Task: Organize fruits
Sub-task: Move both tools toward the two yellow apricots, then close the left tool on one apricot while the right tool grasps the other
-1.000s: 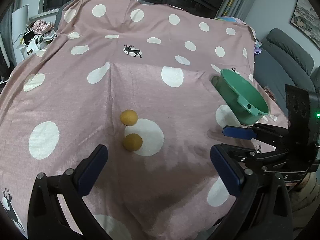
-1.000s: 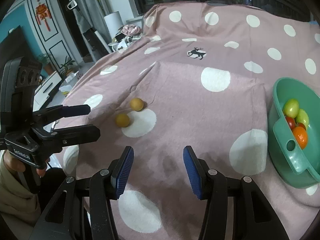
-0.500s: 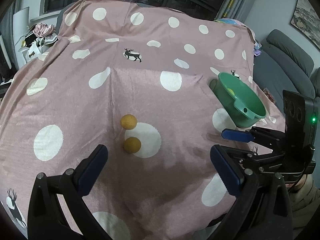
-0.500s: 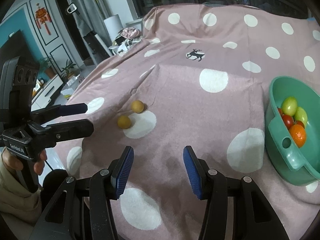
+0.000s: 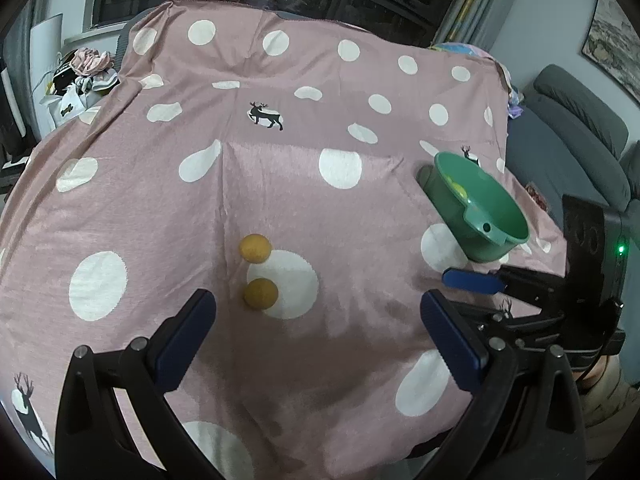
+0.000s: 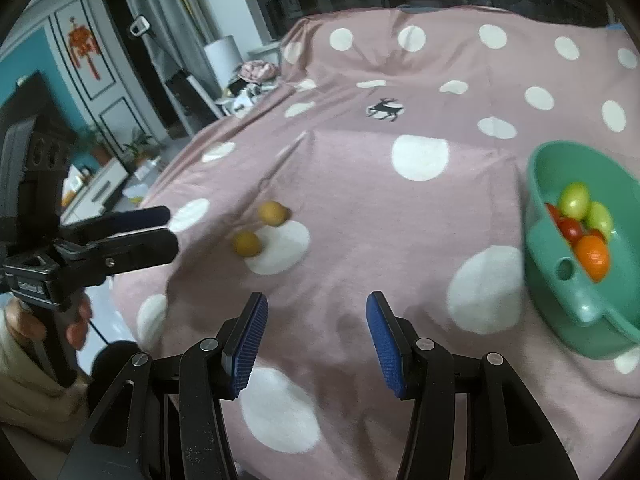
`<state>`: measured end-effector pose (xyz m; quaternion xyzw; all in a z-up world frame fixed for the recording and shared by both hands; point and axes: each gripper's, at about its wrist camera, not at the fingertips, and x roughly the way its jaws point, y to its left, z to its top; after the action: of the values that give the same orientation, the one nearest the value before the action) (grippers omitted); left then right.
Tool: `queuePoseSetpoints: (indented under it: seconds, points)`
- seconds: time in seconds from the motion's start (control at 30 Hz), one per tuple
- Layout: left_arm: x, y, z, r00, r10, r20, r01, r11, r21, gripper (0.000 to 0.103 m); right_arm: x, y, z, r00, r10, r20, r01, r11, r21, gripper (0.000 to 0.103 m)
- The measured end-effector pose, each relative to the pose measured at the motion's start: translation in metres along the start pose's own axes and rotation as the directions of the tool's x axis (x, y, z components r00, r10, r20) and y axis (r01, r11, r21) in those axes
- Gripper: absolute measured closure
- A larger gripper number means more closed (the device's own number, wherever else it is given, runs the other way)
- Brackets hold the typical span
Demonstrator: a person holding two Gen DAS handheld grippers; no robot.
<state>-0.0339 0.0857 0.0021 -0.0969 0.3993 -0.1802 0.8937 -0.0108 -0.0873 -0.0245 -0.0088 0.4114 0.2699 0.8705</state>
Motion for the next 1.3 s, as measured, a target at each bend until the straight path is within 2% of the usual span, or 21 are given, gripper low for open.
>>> queuePoseSetpoints:
  seconds: [0.1,0.67,0.9,1.03,1.3]
  points:
    - [0.002,0.0,0.0,1.0,-0.003,-0.002,0.003,1.0,-0.019,0.001,0.0,-0.001,0.002,0.999,0.033,0.013,-0.033,0.999,0.032,0.051]
    - [0.01,0.003,-0.005,1.0,-0.027,-0.013,0.027,1.0,-0.005,0.002,-0.002,-0.018,-0.001,0.999,0.017,0.032,-0.02,0.997,0.075,0.051]
    - [0.027,0.003,-0.005,0.998,-0.038,-0.058,0.038,0.999,0.0,0.017,0.002,-0.023,-0.004,0.999,0.026,0.027,-0.029,0.996,0.089,0.051]
    - [0.04,0.005,-0.003,0.995,-0.016,-0.099,0.015,1.0,-0.011,0.028,0.005,-0.025,-0.005,0.999,0.035,0.02,-0.037,0.995,0.094,0.051]
    - [0.061,0.014,-0.002,0.987,0.056,-0.152,-0.06,0.998,-0.019,0.04,0.01,-0.03,-0.007,0.998,0.054,0.018,-0.055,0.993,0.103,0.051]
